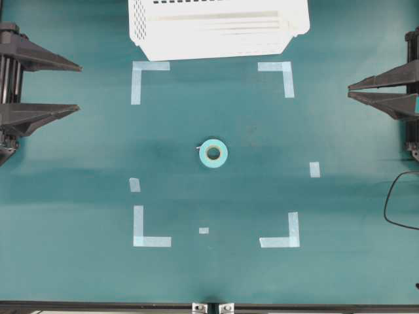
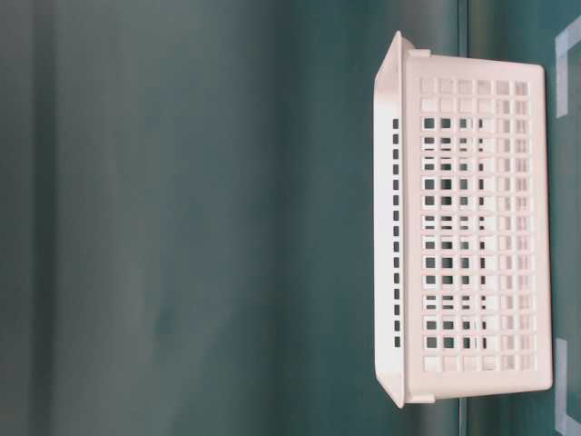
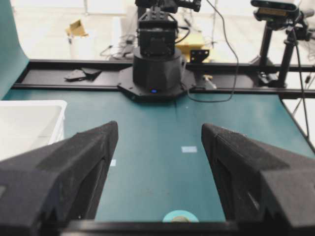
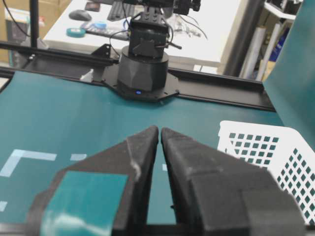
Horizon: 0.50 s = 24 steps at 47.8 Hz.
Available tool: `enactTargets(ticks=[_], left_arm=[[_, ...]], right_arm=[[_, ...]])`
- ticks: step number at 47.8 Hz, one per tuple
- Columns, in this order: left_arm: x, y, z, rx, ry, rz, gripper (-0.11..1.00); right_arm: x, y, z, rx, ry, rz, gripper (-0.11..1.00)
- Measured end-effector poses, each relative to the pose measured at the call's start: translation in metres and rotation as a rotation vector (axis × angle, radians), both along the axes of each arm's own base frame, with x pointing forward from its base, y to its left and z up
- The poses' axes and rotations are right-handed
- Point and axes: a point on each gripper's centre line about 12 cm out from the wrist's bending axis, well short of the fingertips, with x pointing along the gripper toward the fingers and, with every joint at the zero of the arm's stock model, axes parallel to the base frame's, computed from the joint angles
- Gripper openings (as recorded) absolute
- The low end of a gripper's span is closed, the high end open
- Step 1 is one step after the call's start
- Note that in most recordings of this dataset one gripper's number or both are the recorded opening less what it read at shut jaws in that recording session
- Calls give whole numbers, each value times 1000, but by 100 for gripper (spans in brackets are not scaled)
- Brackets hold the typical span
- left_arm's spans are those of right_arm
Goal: Put the tape in the middle into the white basket.
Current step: 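Move the right gripper open toward the light-blue tape roll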
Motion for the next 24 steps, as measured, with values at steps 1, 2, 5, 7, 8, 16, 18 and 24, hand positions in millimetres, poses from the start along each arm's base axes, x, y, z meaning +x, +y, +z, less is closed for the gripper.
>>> enactTargets(ticks=[1, 2, 5, 7, 8, 16, 18, 24], left_arm=[[0, 0, 0, 0, 0, 0, 24], [-1, 0, -2, -3, 3, 0, 21], [-4, 0, -4, -13, 0, 1, 9], [-6, 0, -4, -19, -6, 0, 2], [-7, 0, -3, -21, -11, 0, -1], [-15, 0, -2, -23, -38, -2, -11], [-16, 0, -2, -23, -43, -2, -11], [-18, 0, -7, -24, -31, -2, -11]], right_arm=[[0, 0, -1, 2, 2, 0, 24], [0, 0, -2, 6, 5, 0, 21], [-1, 0, -7, 8, 11, -1, 9], [-2, -1, -10, 9, 11, -2, 3], [-2, -1, -11, 9, 9, -4, 1], [-4, -2, -13, 11, -17, -8, 0], [-4, -2, -13, 11, -20, -8, 0], [-4, -2, -14, 11, -22, -8, 1]])
